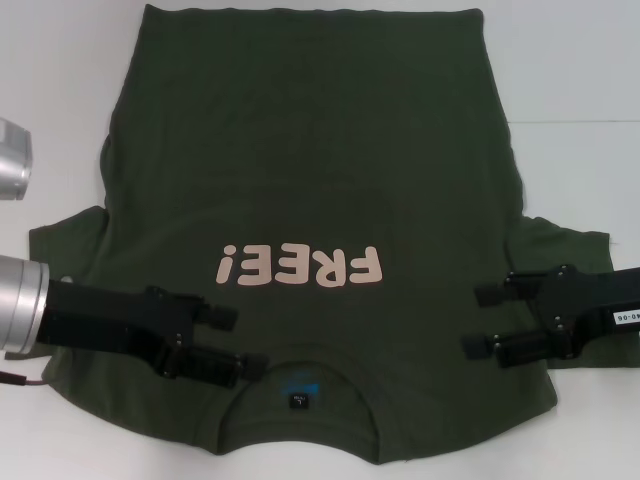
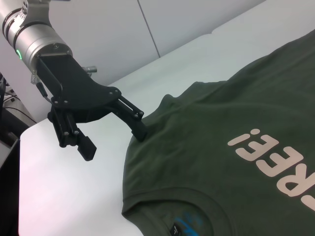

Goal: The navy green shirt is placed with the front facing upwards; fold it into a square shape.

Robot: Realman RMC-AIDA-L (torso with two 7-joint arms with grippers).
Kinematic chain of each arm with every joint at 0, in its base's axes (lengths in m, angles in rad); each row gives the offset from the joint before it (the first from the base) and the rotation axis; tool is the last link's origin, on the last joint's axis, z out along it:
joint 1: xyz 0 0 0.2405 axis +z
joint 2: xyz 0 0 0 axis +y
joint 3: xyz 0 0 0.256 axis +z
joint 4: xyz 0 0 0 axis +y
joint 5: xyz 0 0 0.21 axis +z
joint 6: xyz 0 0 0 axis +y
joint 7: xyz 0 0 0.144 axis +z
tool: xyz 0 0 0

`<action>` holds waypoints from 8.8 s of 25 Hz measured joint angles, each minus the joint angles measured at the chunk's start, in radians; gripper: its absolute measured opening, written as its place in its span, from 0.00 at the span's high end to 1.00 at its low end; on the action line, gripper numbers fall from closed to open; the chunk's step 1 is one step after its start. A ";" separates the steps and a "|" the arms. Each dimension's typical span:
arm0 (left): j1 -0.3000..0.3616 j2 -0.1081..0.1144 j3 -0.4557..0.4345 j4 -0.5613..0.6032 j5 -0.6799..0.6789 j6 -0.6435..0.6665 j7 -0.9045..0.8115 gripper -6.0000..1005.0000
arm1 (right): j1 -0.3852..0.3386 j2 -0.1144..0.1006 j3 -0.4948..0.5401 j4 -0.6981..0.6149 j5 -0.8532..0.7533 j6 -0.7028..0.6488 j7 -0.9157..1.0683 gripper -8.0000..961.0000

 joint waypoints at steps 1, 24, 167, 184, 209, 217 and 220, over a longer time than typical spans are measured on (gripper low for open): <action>0.001 0.000 0.000 0.000 0.000 0.000 0.000 0.07 | 0.000 0.000 0.000 0.000 0.000 0.000 0.000 0.04; 0.027 0.024 -0.300 -0.014 0.000 -0.179 -0.273 0.07 | 0.072 -0.023 0.064 0.034 0.012 0.227 0.428 0.04; -0.454 0.114 0.010 -0.239 0.683 -0.399 -0.889 0.96 | 0.137 -0.129 0.127 0.201 0.190 0.368 0.688 0.04; -0.428 0.016 0.004 -0.226 0.583 -0.515 -0.628 0.92 | 0.133 -0.136 0.119 0.209 0.184 0.372 0.674 0.04; 0.105 -0.049 -0.025 -0.022 -0.056 -0.132 0.158 0.26 | 0.055 -0.188 0.107 0.203 0.153 0.265 0.495 0.04; 0.087 -0.046 -0.053 -0.036 -0.071 -0.147 0.064 0.27 | -0.010 -0.235 0.140 0.199 0.062 0.144 0.611 0.04; 0.086 -0.046 -0.053 -0.040 -0.076 -0.165 0.064 0.27 | -0.029 -0.247 0.145 0.188 -0.012 0.125 0.709 0.04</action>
